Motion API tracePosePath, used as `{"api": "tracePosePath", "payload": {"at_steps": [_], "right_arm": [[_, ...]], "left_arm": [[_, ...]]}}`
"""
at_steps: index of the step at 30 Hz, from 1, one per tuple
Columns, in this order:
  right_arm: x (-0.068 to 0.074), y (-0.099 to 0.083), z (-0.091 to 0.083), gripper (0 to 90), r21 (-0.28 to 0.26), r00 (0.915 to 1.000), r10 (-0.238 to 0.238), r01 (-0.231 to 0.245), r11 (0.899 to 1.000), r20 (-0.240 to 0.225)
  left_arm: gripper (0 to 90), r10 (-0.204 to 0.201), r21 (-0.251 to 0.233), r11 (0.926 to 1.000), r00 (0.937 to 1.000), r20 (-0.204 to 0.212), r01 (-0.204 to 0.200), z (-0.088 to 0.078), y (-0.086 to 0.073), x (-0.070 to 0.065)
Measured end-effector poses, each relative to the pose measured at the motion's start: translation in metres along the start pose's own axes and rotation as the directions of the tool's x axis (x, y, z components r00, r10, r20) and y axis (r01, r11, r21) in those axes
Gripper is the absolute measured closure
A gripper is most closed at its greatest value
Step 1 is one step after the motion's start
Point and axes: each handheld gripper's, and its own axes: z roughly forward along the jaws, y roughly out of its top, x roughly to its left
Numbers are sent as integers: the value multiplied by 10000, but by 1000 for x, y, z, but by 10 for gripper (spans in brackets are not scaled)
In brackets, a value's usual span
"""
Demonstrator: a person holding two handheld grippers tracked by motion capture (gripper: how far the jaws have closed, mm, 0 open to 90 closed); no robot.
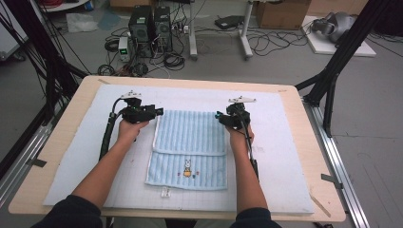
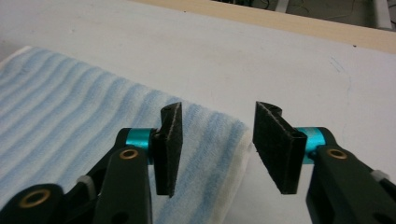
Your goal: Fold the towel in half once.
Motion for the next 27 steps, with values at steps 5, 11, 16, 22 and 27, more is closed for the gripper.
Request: {"api": "tracePosePath", "payload": {"at_steps": [5, 11, 16, 22, 27], "right_arm": [[0, -5, -13, 401, -10, 9978, 360, -362, 9993, -561], [2, -16, -35, 360, 43, 9945, 269, -266, 9996, -1009], [9, -31, -55, 327, 204, 9900, 52, -24, 9998, -1413], [19, -46, -73, 338, 234, 9884, -386, 425, 9988, -1467], [23, -58, -84, 339, 156, 9861, -457, 488, 9987, -1598]], "left_arm": [[338, 58, -110, 9999, 9977, 676, -50, -11, -9, -4], [382, 362, 5, 9993, 9950, 930, -364, -32, -22, -11], [434, 536, 294, 9979, 9922, 1128, -573, -48, -37, -18], [460, 656, 392, 9967, 9887, 1347, -715, -62, -52, -31], [487, 747, 652, 9944, 9900, 1193, -829, -67, -63, -40]]}}
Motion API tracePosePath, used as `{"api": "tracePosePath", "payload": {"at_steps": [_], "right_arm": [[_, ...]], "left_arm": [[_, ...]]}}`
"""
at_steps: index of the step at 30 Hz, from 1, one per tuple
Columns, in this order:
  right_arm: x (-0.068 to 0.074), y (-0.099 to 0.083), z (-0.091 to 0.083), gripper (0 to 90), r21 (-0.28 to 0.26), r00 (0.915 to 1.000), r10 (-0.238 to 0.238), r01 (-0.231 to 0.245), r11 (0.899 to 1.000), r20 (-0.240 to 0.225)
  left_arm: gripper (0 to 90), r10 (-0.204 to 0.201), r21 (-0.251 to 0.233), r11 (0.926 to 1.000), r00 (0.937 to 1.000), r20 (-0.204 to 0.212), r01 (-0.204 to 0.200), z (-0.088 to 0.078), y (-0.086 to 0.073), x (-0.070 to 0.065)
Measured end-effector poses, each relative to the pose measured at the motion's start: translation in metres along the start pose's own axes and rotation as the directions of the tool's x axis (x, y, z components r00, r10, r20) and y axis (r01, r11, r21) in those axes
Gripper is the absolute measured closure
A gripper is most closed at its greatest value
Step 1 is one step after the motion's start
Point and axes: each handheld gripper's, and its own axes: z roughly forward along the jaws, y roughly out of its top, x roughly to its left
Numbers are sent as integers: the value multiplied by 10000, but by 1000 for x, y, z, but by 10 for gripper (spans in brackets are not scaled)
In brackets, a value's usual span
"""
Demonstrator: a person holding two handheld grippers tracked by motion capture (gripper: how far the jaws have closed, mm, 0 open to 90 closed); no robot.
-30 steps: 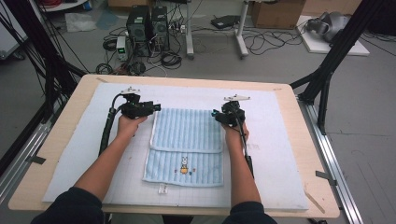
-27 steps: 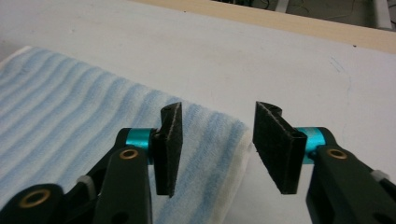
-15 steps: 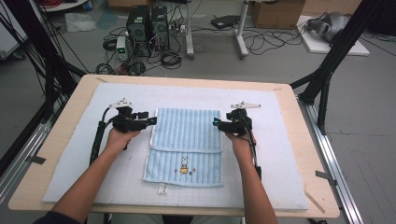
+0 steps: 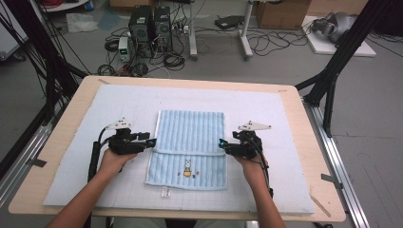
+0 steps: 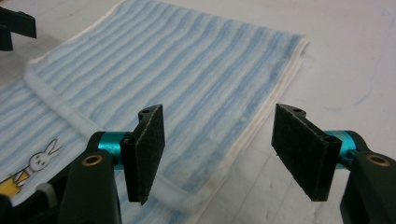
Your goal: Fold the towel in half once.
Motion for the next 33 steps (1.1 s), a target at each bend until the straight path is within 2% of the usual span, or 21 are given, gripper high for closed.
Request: {"api": "tracePosePath", "payload": {"at_steps": [2, 4, 5, 7, 11, 13, 18, 23, 27, 31, 33], "right_arm": [[3, -6, -3, 338, 5, 10000, -2, 2, 10000, 68], [4, -13, -6, 339, -138, 9999, 106, -105, 9998, 32], [5, -16, -6, 339, -43, 10000, 54, -54, 10000, 79], [6, -17, -7, 340, 145, 9994, -181, 176, 9997, 297], [5, -17, -7, 341, 46, 9995, -97, 96, 9999, 284], [5, -17, -7, 341, 58, 9995, -113, 112, 9999, 285], [5, -17, -7, 344, 32, 9996, -90, 89, 10000, 283], [6, -17, -7, 348, 33, 9996, -129, 129, 9999, 252], [5, -16, -9, 358, -78, 9997, -132, 133, 9999, 213], [5, -15, -15, 440, -143, 9999, -132, 133, 9998, 67], [6, -15, -14, 456, -5, 9996, -176, 176, 9998, -216]], "left_arm": [[503, -8, 76, 10000, 9999, -155, 10, 0, -2, -1], [523, -141, 114, 9998, 9998, -153, 142, 0, -6, -2], [523, -131, 178, 9998, 9999, -96, 133, 0, -7, -4], [525, 23, 354, 9994, 10000, -94, -20, 2, -8, -8], [553, 237, 608, 9979, 9994, -261, -221, 7, -10, -12], [609, 360, 659, 9973, 9988, -324, -338, 8, -10, -13], [827, 844, 907, 9927, 9947, -587, -789, 11, -10, -19], [871, 909, 808, 9930, 9944, -542, -864, 9, -9, -20], [874, 569, 199, 9982, 9982, -189, -565, 1, -5, -19], [875, 470, -63, 9989, 9989, -4, -470, -4, -2, -21], [875, 432, -47, 9991, 9991, 51, -432, -4, -2, -22]]}}
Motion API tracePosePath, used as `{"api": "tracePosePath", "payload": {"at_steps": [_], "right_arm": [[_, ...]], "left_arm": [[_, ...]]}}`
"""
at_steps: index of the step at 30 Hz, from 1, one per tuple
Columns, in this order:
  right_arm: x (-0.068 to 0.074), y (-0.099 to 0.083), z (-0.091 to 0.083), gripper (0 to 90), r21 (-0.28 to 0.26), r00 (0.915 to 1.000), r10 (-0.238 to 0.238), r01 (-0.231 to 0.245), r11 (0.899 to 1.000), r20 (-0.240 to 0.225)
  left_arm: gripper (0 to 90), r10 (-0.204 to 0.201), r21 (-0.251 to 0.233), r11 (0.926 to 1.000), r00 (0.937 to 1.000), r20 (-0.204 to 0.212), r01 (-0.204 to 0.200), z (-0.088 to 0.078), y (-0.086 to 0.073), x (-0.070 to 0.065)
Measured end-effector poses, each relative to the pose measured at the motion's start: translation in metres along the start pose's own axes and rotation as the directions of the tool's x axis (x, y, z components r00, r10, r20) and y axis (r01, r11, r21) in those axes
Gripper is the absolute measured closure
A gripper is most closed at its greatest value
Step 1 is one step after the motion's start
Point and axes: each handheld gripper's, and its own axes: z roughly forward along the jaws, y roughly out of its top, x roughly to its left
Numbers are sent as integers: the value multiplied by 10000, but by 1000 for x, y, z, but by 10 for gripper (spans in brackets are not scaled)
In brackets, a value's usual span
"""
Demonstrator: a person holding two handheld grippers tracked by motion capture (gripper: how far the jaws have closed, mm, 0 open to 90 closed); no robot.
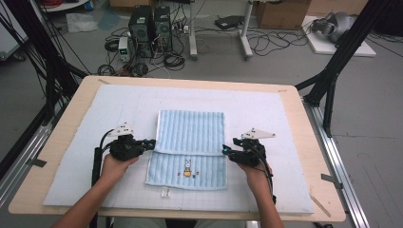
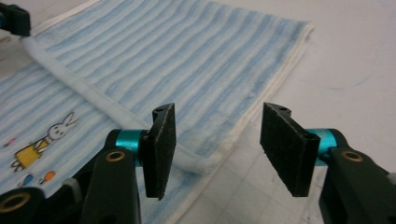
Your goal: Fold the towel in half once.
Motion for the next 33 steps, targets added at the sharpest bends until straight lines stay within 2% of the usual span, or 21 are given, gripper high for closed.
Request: {"api": "tracePosePath", "payload": {"at_steps": [2, 5, 6, 8, 9, 11, 15, 21, 23, 28, 33], "right_arm": [[4, -1, 5, 452, 236, 9993, -253, 259, 9994, -269], [10, -4, 18, 461, 801, 9964, -791, 812, 9935, -298], [11, -5, 23, 494, 1039, 9961, -839, 861, 9908, -261], [12, -9, 29, 621, 1511, 9940, -1095, 1092, 9825, -64], [12, -9, 29, 721, 1402, 9912, -1322, 1303, 9815, 44], [12, -7, 26, 786, 1305, 9892, -1459, 1427, 9811, 152], [14, -6, 19, 796, 996, 9868, -1616, 1596, 9821, 119], [20, -3, 6, 797, 682, 9870, -1606, 1607, 9846, -69], [23, -4, 2, 796, 657, 9869, -1604, 1611, 9848, -155], [35, -10, -6, 794, 739, 9835, -1788, 1805, 9808, -293], [47, -18, -21, 794, 607, 9831, -1797, 1816, 9815, -352]], "left_arm": [[875, -33, 22, 10000, 10000, 27, 33, 1, 0, 0], [875, -108, 0, 9999, 9999, 34, 108, 1, -1, 0], [875, -128, 14, 9999, 9999, 58, 127, 0, -1, 1], [875, -200, -6, 9998, 9998, 50, 200, 0, -1, 3], [875, -230, -11, 9997, 9997, 71, 230, -1, -1, 3], [875, -290, -51, 9996, 9995, 107, 291, -1, -1, 2], [875, -378, -146, 9992, 9990, 236, 381, -4, 0, 2], [875, -832, -418, 9955, 9950, 552, 856, -14, -1, 3], [875, -814, -411, 9956, 9951, 566, 838, -19, -3, 1], [875, -886, -419, 9949, 9936, 700, 917, -30, -10, -7], [875, -892, -347, 9952, 9933, 734, 920, -41, -21, -20]]}}
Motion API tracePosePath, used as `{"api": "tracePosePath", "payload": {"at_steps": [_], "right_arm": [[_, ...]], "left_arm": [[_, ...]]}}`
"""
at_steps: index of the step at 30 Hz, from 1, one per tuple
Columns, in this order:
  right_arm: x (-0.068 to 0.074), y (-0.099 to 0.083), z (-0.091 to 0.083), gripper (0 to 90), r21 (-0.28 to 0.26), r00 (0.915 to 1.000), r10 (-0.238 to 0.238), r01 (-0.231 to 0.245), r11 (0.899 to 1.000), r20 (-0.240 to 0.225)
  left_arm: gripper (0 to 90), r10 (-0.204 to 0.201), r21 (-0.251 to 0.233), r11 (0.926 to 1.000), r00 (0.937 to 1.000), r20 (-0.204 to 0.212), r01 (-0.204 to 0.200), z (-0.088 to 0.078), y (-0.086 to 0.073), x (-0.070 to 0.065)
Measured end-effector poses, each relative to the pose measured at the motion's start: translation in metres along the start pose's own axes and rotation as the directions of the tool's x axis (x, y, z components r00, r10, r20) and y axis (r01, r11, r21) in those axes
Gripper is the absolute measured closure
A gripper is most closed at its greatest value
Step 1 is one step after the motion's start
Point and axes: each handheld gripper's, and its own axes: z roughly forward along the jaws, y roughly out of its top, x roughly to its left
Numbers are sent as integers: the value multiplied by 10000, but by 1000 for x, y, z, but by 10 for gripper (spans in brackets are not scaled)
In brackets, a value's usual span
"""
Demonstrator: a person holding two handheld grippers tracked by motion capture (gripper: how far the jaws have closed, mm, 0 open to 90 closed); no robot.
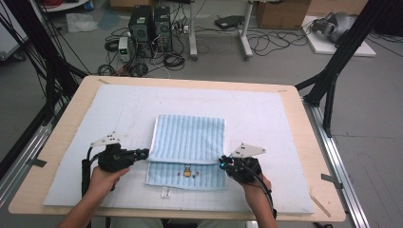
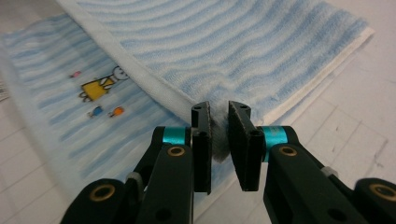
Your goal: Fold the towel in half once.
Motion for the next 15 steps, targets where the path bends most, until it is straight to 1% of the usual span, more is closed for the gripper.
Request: {"api": "tracePosePath", "payload": {"at_steps": [1, 3, 9, 15], "right_arm": [[4, -2, -3, 795, 13, 10000, -25, 25, 10000, -4], [11, -6, -8, 794, 60, 10000, -78, 78, 10000, 22], [27, -19, -23, 793, 101, 9999, -116, 116, 9999, 78], [36, -26, -33, 792, 159, 10000, -76, 75, 9998, 40]], "left_arm": [[874, 32, 37, 10000, 10000, -12, -32, -2, -3, -2], [875, -49, 45, 10000, 10000, -4, 49, -5, -8, -9], [875, 79, 168, 9998, 10000, -48, -78, -13, -19, -27], [876, 29, 272, 9996, 10000, -21, -29, -20, -26, -35]]}}
